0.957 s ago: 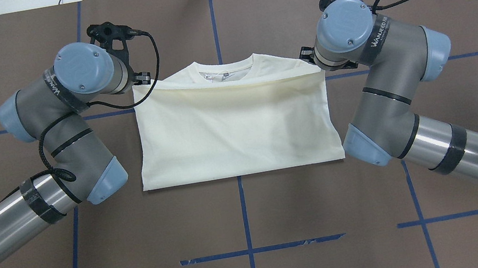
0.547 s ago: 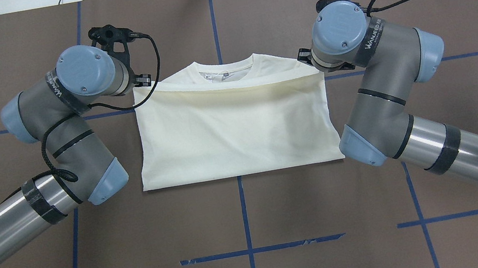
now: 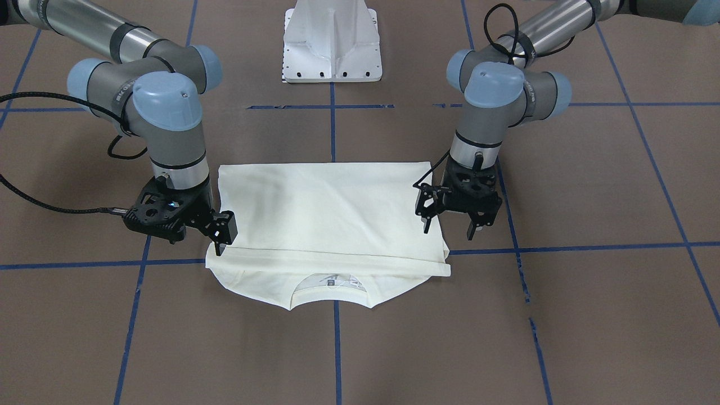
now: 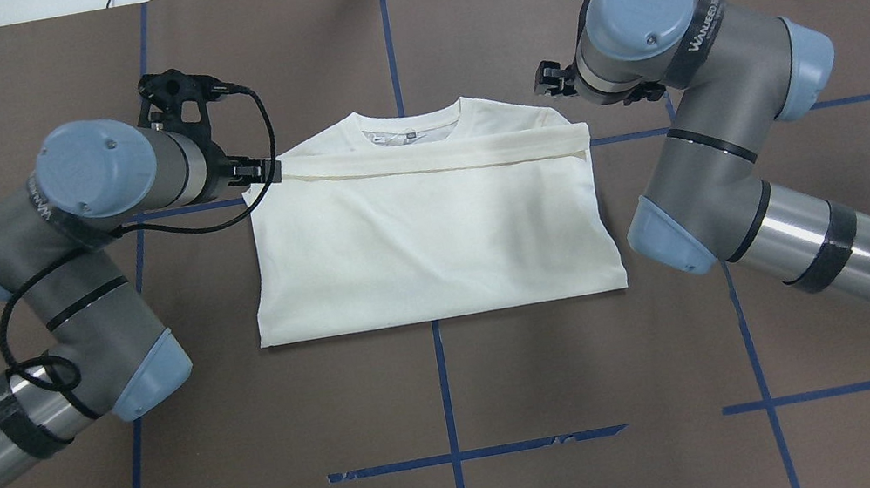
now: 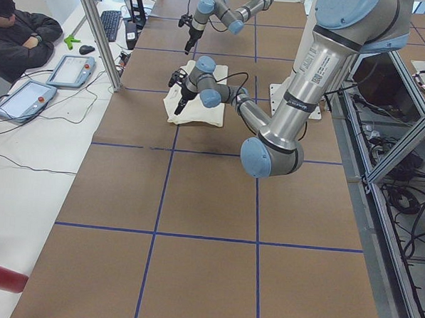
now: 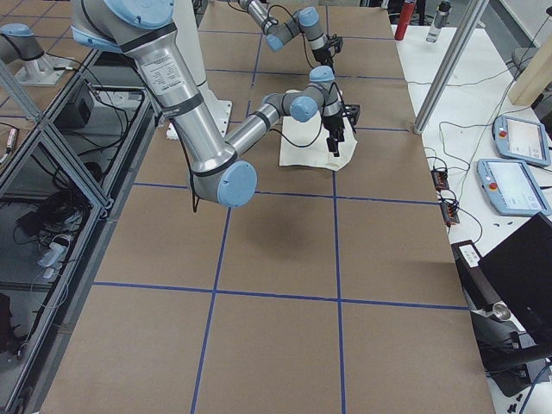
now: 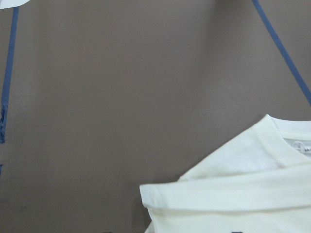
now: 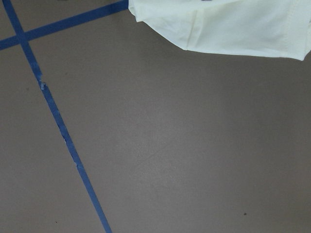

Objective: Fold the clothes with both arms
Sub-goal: 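Release the hem and draw both grippers back from the folded shirt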

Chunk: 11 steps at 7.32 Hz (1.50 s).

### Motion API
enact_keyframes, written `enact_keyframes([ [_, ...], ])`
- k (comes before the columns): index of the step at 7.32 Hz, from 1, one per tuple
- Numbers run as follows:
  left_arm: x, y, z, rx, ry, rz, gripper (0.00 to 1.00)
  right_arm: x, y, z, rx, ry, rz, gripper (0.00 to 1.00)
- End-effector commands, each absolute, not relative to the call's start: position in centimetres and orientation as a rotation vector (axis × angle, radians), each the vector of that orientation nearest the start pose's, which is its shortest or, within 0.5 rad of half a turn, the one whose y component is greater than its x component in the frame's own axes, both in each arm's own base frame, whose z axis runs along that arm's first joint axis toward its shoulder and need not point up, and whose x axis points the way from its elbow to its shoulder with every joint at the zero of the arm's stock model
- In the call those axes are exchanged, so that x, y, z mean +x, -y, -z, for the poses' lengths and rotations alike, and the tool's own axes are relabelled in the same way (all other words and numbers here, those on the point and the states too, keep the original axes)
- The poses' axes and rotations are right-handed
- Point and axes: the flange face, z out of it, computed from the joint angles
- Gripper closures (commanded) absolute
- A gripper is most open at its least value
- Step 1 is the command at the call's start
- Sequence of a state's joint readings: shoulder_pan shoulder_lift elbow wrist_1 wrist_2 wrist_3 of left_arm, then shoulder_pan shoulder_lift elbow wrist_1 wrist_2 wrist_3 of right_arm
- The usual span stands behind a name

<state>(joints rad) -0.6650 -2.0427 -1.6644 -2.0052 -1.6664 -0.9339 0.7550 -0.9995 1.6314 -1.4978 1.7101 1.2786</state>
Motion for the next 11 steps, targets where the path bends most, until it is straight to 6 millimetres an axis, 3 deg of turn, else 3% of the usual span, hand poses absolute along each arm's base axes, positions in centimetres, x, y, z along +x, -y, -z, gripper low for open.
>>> enact_keyframes([
  [1, 43.0, 42.7, -31.4, 0.486, -0.915, -0.059, 0.00, -40.8, 55.8, -29.2, 0.243, 0.705, -0.376, 0.00],
  [2, 43.9, 40.3, -33.0, 0.450, -0.952, -0.033, 0.01, -40.7, 55.7, -29.2, 0.246, 0.707, -0.376, 0.00],
  [3, 44.5, 38.4, -35.3, 0.429, -0.983, -0.018, 0.17, -40.6, 55.6, -29.3, 0.245, 0.706, -0.376, 0.00],
  [4, 45.0, 37.3, -36.3, 0.438, -0.985, -0.019, 0.36, -40.6, 55.6, -29.4, 0.244, 0.705, -0.376, 0.00],
  [5, 45.6, 36.5, -36.5, 0.422, -0.988, -0.010, 0.41, -40.6, 55.6, -29.3, 0.245, 0.706, -0.376, 0.00],
  [8, 47.8, 34.2, -36.6, 0.382, -1.001, -0.034, 0.41, -40.5, 55.6, -30.0, 0.242, 0.696, -0.379, 0.00],
  [11, 48.0, 34.2, -36.4, 0.383, -1.004, -0.035, 0.53, -40.5, 55.5, -30.1, 0.242, 0.694, -0.381, 0.00],
])
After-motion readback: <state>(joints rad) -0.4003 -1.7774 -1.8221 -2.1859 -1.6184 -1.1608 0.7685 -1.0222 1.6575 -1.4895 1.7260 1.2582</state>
